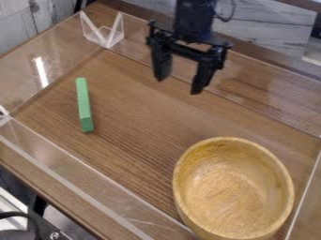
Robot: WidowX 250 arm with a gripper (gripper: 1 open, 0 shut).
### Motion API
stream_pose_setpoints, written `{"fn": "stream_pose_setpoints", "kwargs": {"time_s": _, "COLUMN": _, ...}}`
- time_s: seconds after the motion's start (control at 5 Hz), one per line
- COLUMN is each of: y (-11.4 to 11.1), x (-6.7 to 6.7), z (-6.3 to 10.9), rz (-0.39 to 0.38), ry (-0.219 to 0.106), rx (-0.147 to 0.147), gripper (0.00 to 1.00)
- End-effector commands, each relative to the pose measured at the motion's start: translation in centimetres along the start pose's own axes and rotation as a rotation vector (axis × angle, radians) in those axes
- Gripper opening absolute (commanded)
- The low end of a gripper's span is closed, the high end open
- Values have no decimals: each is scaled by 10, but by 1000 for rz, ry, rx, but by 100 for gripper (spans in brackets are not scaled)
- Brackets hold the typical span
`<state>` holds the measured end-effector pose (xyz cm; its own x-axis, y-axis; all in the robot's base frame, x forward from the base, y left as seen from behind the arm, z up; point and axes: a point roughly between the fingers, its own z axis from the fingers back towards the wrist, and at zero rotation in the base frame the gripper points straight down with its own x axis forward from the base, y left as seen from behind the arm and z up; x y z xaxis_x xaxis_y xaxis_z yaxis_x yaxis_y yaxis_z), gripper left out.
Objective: Put the green block in the brown bowl
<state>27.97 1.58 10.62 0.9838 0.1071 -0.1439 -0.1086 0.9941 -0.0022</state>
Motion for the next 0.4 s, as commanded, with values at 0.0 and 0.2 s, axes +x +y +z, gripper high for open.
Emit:
{"fn": "stream_pose_setpoints", "kwargs": {"time_s": 0.0, "y": 25, "x": -6, "z": 10, "rz": 133, "ry": -58, "rx": -18, "gripper": 100}}
{"fn": "stream_pose_setpoints", "kwargs": {"time_s": 0.2, "y": 55, "x": -20, "z": 11, "rz": 295, "ry": -96, "rx": -50, "gripper": 100}}
